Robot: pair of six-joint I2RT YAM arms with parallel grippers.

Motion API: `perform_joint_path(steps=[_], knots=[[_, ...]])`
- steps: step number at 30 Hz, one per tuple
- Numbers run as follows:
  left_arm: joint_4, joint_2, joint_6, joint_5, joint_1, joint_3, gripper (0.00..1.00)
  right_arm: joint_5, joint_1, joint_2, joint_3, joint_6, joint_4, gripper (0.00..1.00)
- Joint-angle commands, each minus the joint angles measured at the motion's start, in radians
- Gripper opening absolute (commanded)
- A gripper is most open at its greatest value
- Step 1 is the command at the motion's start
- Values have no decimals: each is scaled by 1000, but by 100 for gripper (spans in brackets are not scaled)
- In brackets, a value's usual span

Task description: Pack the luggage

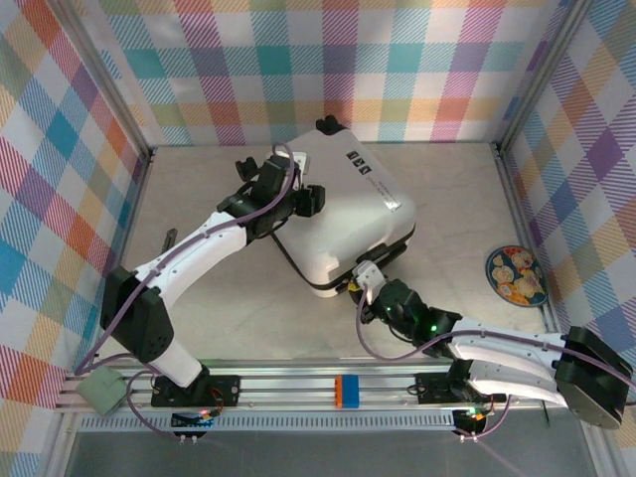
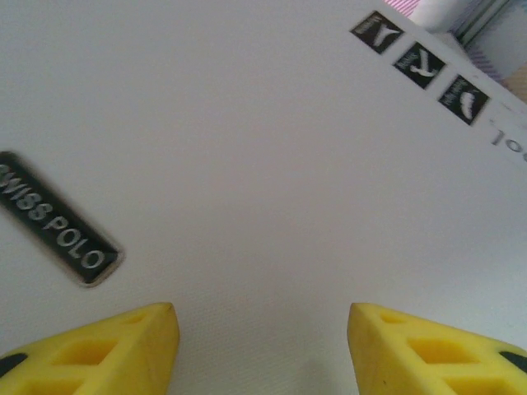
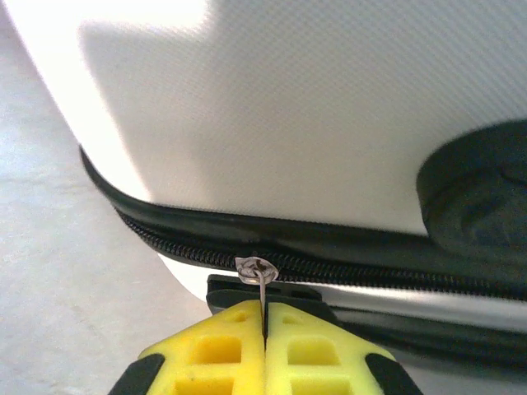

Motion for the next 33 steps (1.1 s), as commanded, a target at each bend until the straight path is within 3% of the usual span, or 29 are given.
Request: perform_joint_path(steps=[1, 5, 9, 10, 13, 14, 18, 21, 27, 28, 30, 33], knots=[[-156, -54, 54, -99, -49, 2, 59, -21, 33, 39, 47, -35, 151, 0], [-147, -22, 55, -162, -147, 40, 60, -16, 36, 108, 59, -26, 206, 0], [-156, 49, 18, -251, -198, 20, 59, 92, 33, 120, 64, -5, 185, 0], [-150, 58, 11, -270, -208, 3, 59, 155, 34, 117, 70, 20, 166, 0], [-183, 90, -18, -352, -209, -30, 59, 634, 23, 91, 116, 292, -105, 0], [-182, 94, -22, -361, -202, -49, 58, 694, 18, 57, 101, 352, -167, 0], [-161, 100, -41, -317, -149, -115, 56, 644, 8, -62, 13, 337, -104, 0], [-153, 99, -34, -305, -122, -136, 55, 577, -7, -93, -11, 233, -55, 0], [-139, 81, -12, -269, -49, -165, 53, 332, -63, -151, -31, 126, -24, 0], [-135, 76, -9, -266, -36, -170, 53, 364, -64, -138, -22, 132, -42, 0], [-130, 70, -7, -252, -13, -179, 52, 567, -77, -118, 13, 239, -164, 0], [-125, 66, 1, -240, 8, -192, 51, 593, -190, -184, 22, 355, -309, 0]])
